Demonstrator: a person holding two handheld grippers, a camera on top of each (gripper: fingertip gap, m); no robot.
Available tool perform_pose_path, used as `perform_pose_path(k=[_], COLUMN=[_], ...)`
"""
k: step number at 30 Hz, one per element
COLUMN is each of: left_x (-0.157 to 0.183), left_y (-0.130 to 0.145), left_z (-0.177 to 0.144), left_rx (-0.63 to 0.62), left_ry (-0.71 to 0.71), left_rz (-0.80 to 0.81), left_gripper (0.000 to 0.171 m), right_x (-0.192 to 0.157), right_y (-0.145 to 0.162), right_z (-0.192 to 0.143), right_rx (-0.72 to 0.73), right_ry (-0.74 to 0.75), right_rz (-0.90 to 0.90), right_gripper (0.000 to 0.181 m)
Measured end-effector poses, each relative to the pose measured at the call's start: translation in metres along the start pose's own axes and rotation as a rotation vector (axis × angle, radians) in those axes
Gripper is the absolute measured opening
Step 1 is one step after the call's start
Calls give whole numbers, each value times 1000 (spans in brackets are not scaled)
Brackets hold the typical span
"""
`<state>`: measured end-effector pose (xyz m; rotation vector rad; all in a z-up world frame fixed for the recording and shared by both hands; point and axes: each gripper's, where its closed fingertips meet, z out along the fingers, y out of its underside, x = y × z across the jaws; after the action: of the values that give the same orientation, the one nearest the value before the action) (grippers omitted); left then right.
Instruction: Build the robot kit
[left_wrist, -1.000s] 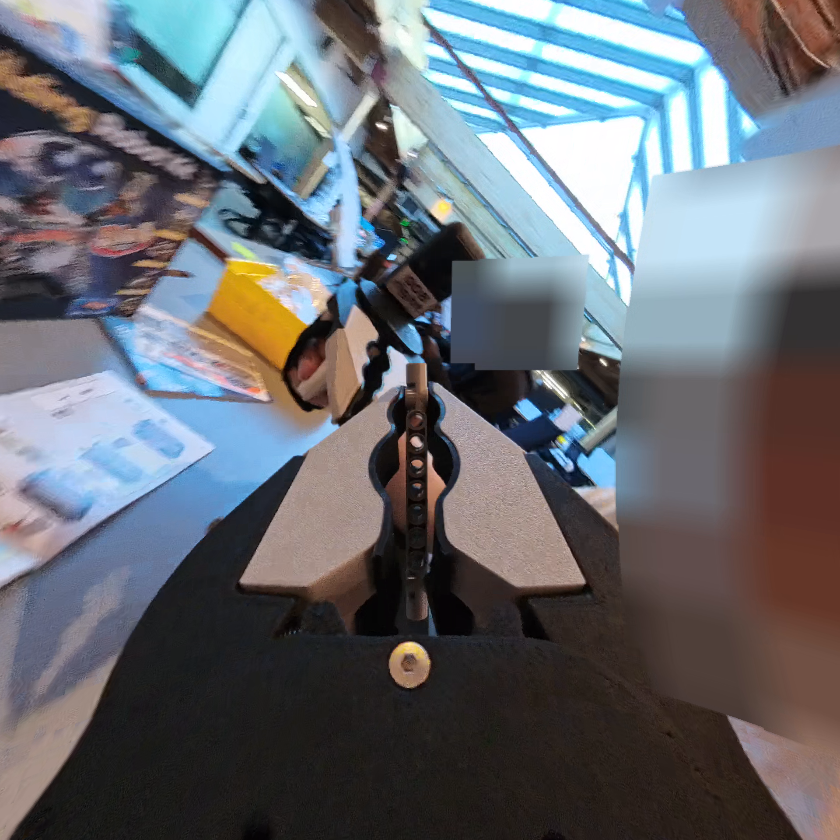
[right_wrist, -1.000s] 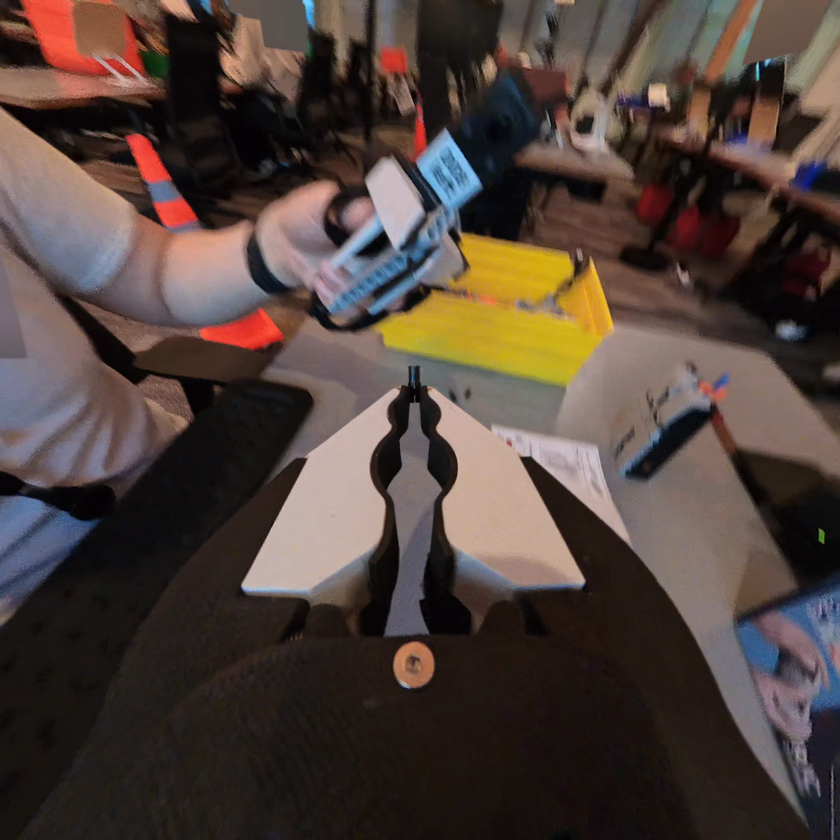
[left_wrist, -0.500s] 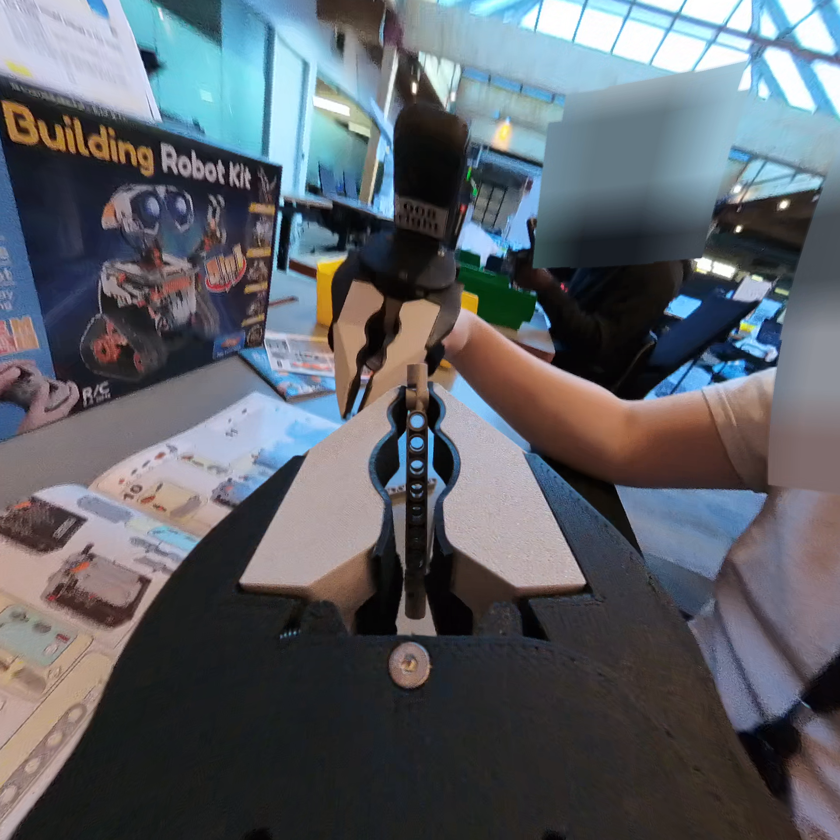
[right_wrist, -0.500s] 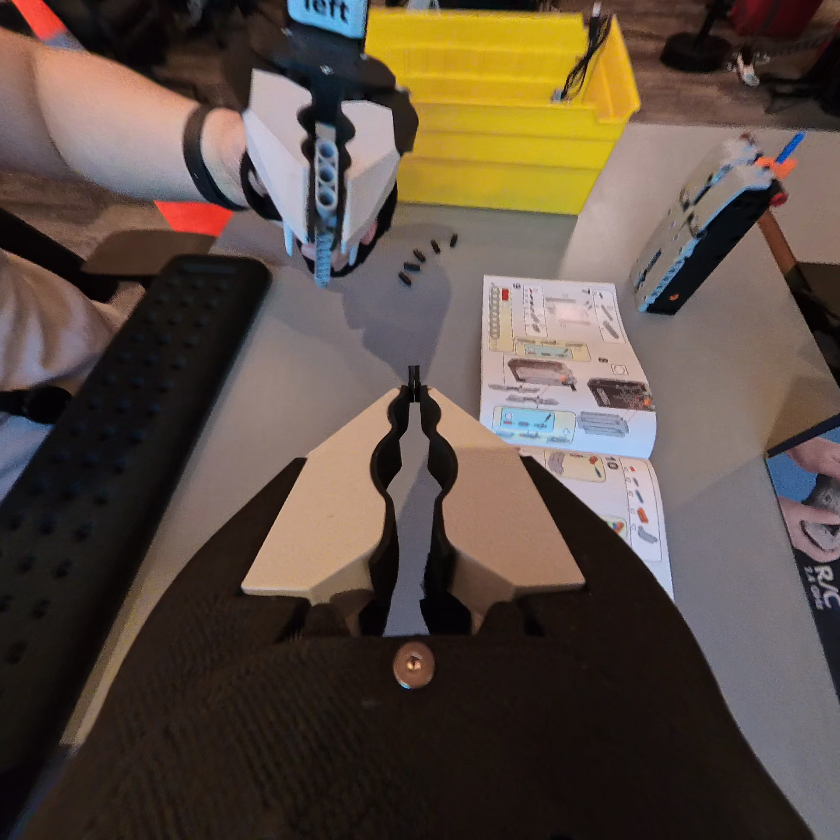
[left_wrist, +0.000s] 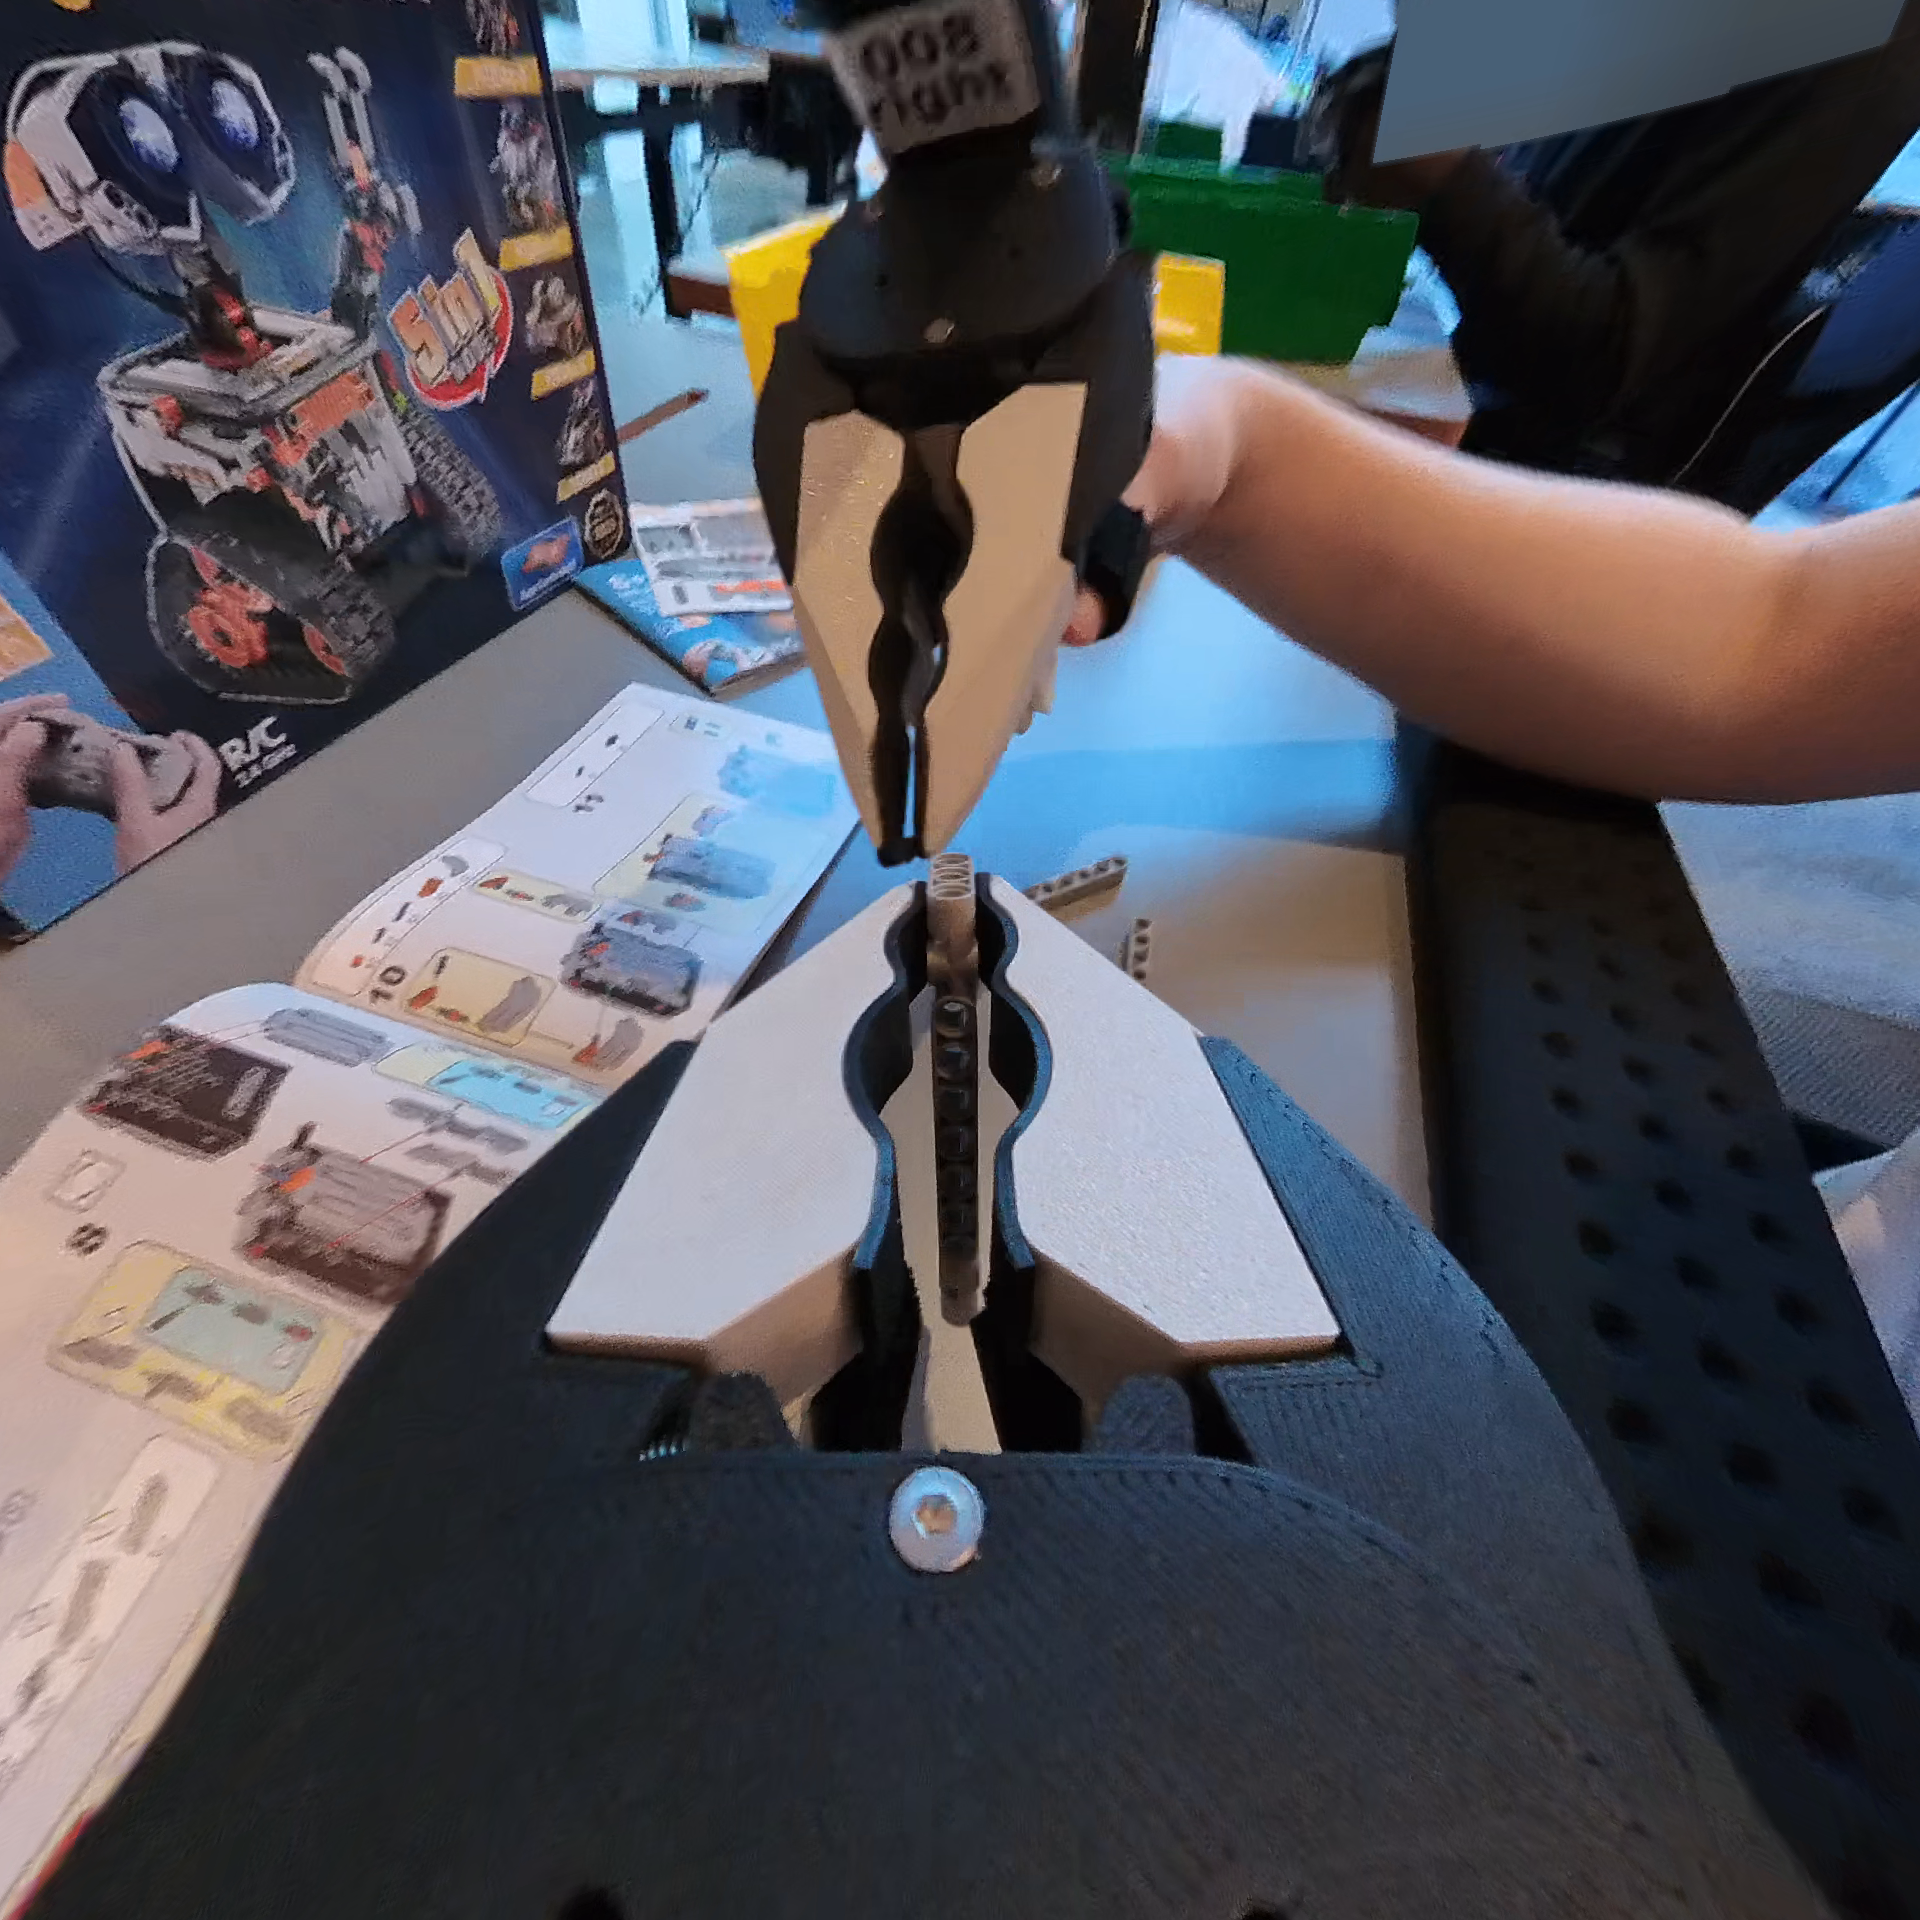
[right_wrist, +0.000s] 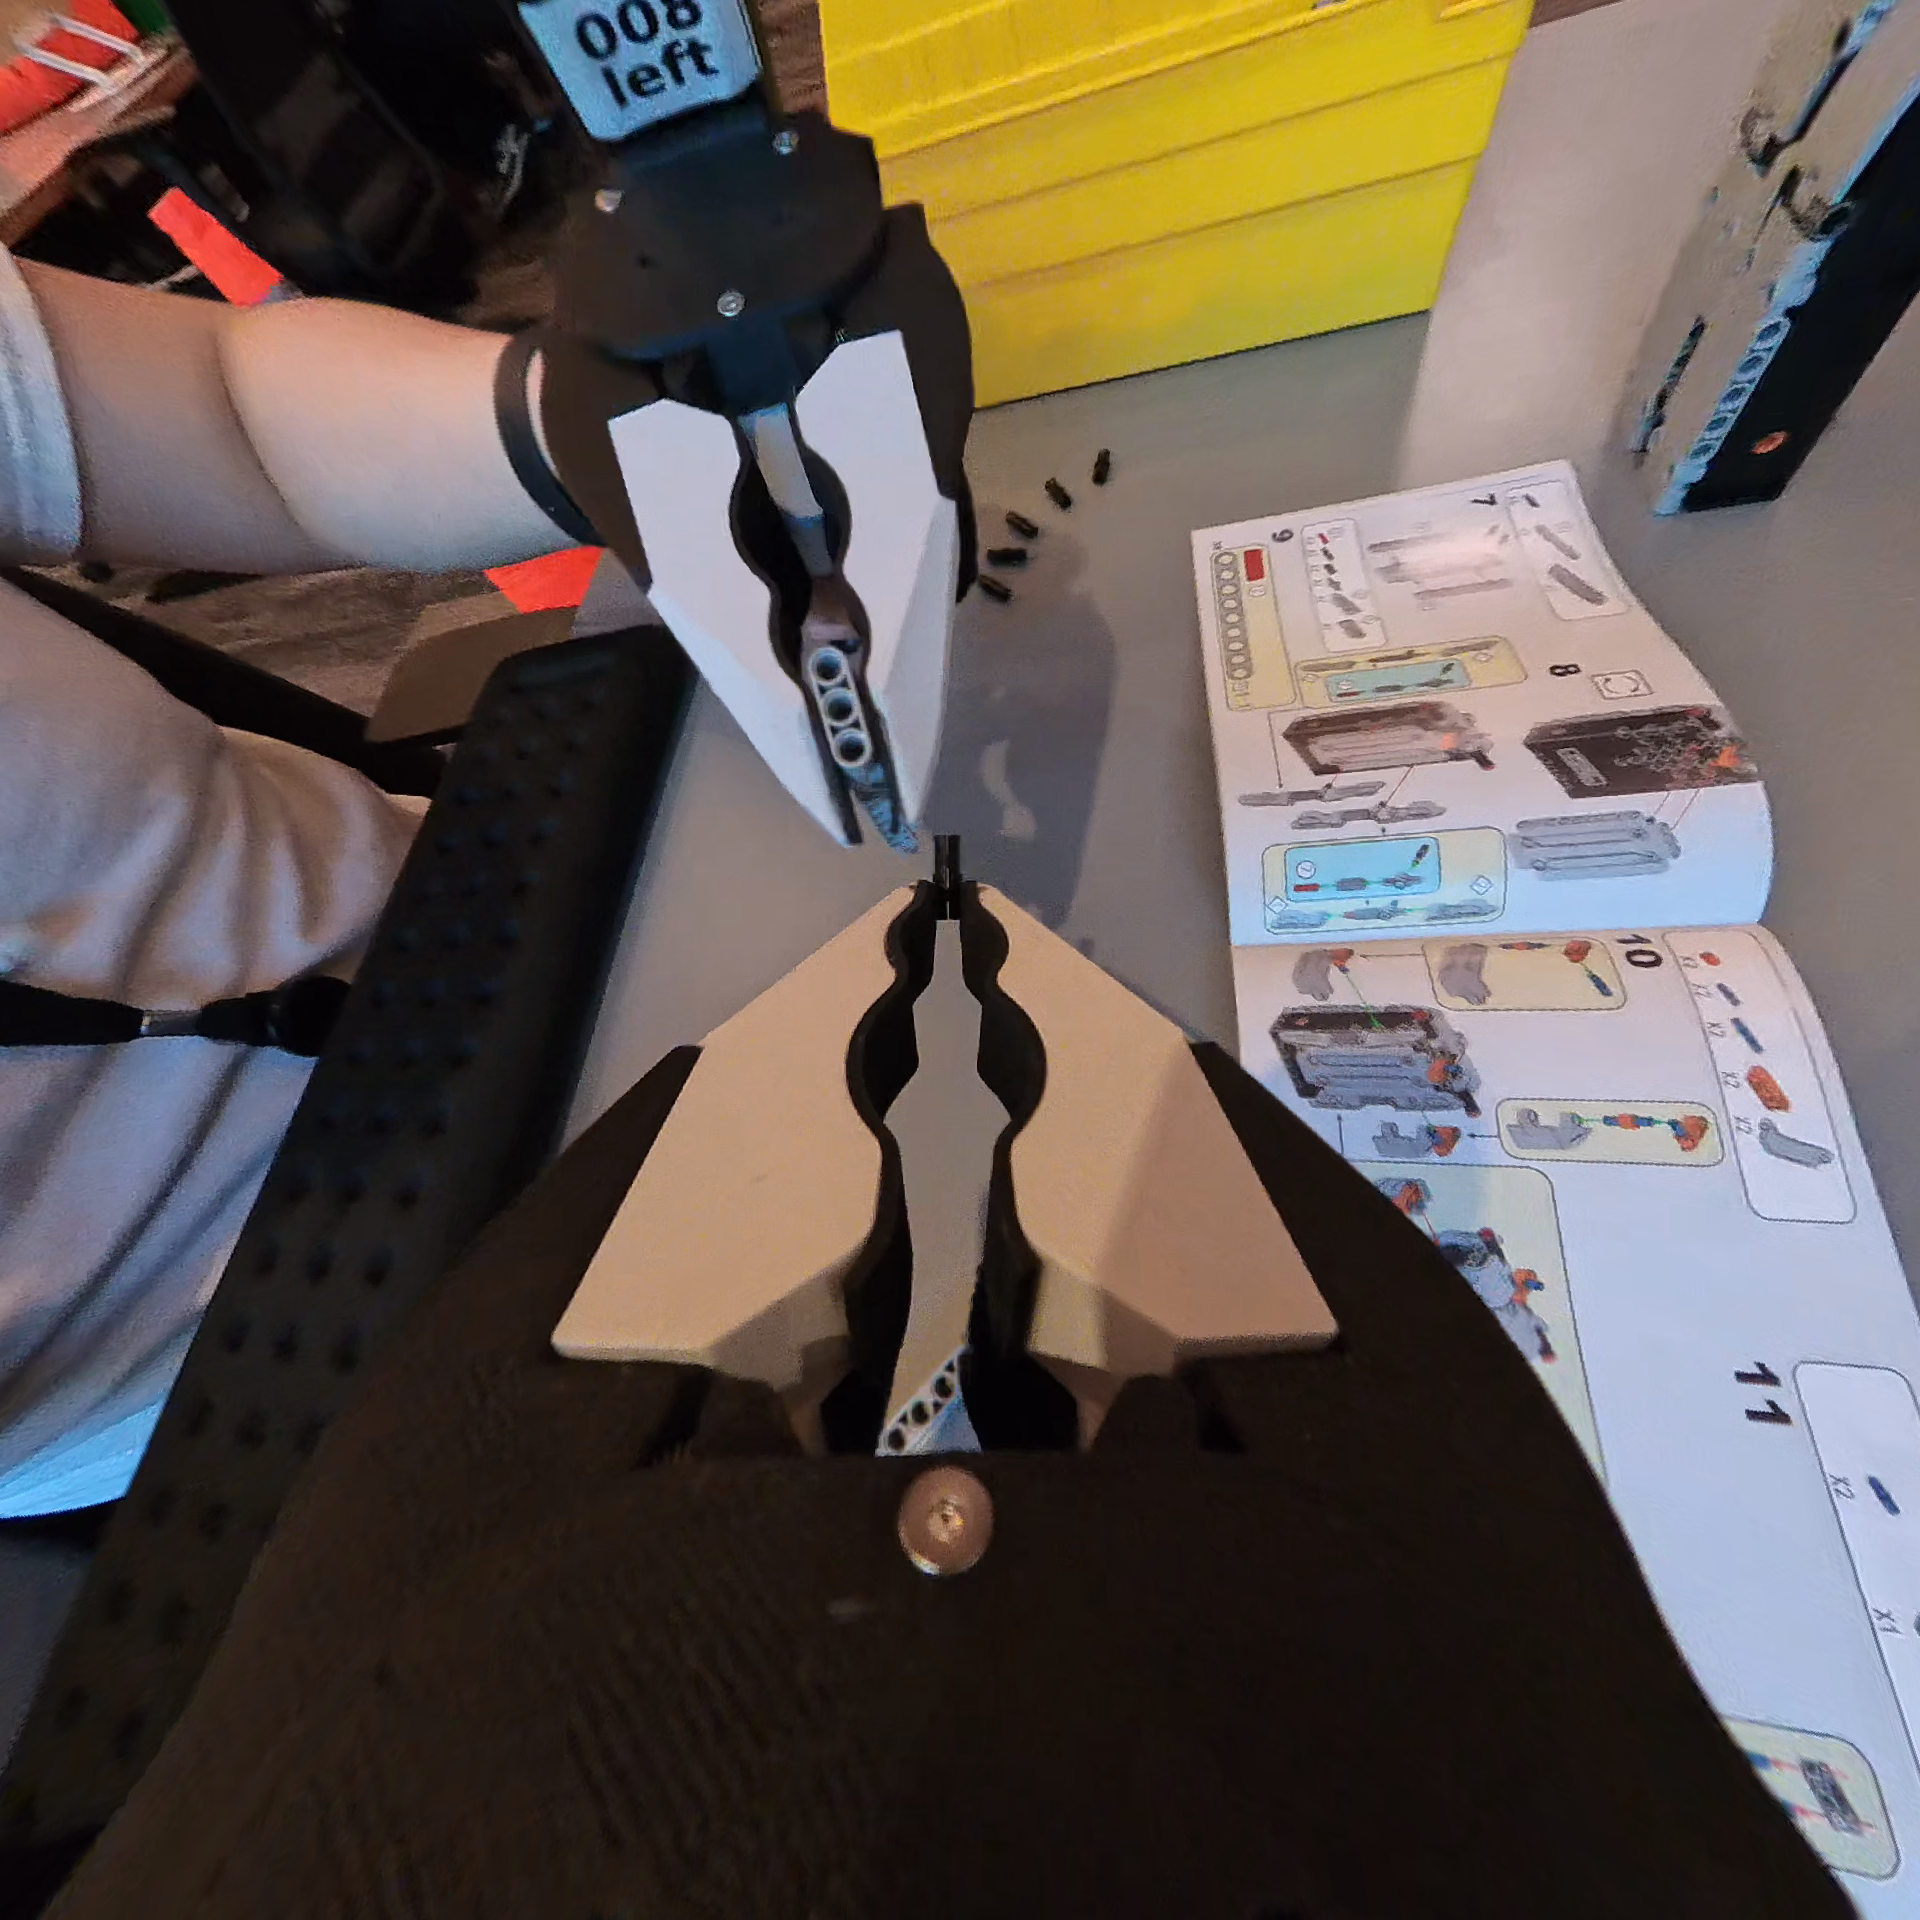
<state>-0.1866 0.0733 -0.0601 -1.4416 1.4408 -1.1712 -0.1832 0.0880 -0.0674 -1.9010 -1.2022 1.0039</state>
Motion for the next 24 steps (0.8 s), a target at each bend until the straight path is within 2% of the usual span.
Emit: perform_pose_path(k=[3, 6, 8, 13, 24], left_x=[-5, -2, 2, 8, 12], left_y=[-3, -11, -5, 18, 27], left_z=[-6, -10, -8, -1, -12], left_rx=[-25, 18, 18, 6, 64], left_ry=[-31, -4, 9, 21, 21], left_rz=[16, -27, -5, 38, 38], left_gripper=[5, 5, 5, 5, 5], right_x=[5, 13, 15, 14, 8], right_y=[5, 28, 42, 51, 57], right_z=[5, 15, 17, 19, 31], right_rx=[-34, -99, -142, -160, -224], right_ry=[58, 146, 194, 209, 206], right_rz=[23, 53, 47, 27, -39], right_gripper=[3, 3, 3, 3, 4])
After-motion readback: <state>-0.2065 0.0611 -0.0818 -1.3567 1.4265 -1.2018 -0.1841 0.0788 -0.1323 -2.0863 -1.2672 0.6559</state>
